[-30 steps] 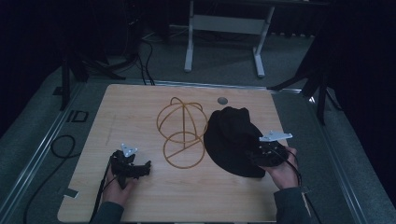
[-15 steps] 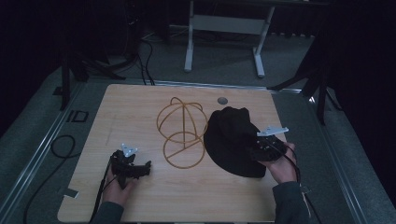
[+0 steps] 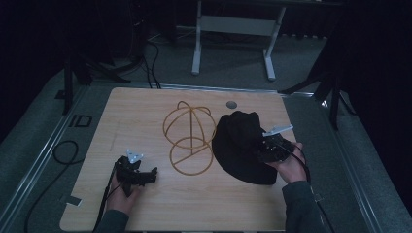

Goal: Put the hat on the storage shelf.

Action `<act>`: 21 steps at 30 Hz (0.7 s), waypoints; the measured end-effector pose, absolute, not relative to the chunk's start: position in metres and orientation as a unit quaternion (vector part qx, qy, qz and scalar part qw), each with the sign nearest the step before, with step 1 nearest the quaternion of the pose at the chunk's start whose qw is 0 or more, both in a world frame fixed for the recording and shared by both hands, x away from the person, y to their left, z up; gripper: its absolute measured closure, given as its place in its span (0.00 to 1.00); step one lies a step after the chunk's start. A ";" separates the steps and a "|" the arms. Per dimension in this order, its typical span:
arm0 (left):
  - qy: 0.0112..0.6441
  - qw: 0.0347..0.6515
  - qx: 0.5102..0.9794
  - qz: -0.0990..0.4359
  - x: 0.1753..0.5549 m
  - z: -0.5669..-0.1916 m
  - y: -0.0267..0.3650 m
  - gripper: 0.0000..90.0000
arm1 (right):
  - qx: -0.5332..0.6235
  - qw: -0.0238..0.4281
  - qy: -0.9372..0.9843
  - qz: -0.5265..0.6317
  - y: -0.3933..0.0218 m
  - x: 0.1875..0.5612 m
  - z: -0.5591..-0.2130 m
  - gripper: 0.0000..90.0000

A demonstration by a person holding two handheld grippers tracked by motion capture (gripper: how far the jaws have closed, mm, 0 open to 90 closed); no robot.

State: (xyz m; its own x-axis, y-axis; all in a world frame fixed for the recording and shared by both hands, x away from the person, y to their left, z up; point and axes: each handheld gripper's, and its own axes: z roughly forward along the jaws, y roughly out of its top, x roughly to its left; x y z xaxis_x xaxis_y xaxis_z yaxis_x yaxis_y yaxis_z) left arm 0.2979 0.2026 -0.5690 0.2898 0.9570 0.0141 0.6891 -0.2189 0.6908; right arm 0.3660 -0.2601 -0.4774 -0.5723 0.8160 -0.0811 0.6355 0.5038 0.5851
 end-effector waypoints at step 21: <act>0.551 0.297 0.746 0.227 0.298 -0.569 0.202 0.03 | 0.430 0.129 0.867 0.214 -0.248 0.390 -0.479 0.48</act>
State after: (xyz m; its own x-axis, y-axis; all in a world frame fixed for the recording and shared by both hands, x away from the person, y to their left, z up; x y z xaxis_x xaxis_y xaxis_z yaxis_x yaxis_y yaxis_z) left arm 0.2979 0.2023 -0.5691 0.2890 0.9573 0.0121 0.6878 -0.2164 0.6929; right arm 0.3898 -0.2484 -0.4789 -0.5962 0.8018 -0.0406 0.6912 0.5384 0.4820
